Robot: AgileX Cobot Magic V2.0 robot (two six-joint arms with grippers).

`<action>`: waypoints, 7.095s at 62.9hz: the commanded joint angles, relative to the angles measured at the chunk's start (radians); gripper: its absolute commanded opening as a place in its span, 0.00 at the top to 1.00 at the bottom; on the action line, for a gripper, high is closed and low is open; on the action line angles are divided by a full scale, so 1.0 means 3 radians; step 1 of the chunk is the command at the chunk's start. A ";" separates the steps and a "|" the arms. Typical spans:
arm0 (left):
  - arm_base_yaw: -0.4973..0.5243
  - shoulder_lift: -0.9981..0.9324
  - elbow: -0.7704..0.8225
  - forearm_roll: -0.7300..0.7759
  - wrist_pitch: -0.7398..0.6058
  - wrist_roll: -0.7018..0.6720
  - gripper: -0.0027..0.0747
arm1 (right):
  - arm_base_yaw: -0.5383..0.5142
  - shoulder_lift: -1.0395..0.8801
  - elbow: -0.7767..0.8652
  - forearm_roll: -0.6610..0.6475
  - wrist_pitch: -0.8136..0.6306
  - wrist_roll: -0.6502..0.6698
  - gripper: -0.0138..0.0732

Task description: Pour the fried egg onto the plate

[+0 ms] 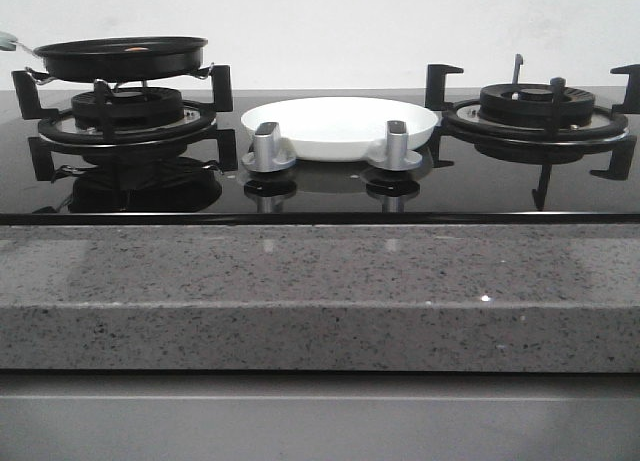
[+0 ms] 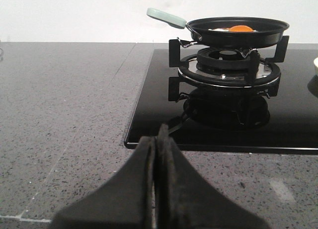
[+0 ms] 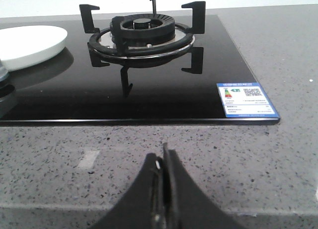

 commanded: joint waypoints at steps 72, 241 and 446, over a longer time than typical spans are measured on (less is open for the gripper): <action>0.0012 0.2073 -0.1887 0.0033 -0.0587 -0.0016 0.99 | -0.0024 0.2126 -0.2291 -0.0229 0.0013 -0.0009 0.91; 0.0012 0.2153 -0.1880 0.0028 -0.0643 -0.0016 0.20 | 0.0722 0.7309 -0.7716 0.0507 0.3813 -0.0755 0.40; 0.0523 0.4645 -0.3816 -0.3267 0.1095 0.0422 0.19 | 0.0933 0.4967 -0.4648 0.1110 0.2347 -0.0652 0.92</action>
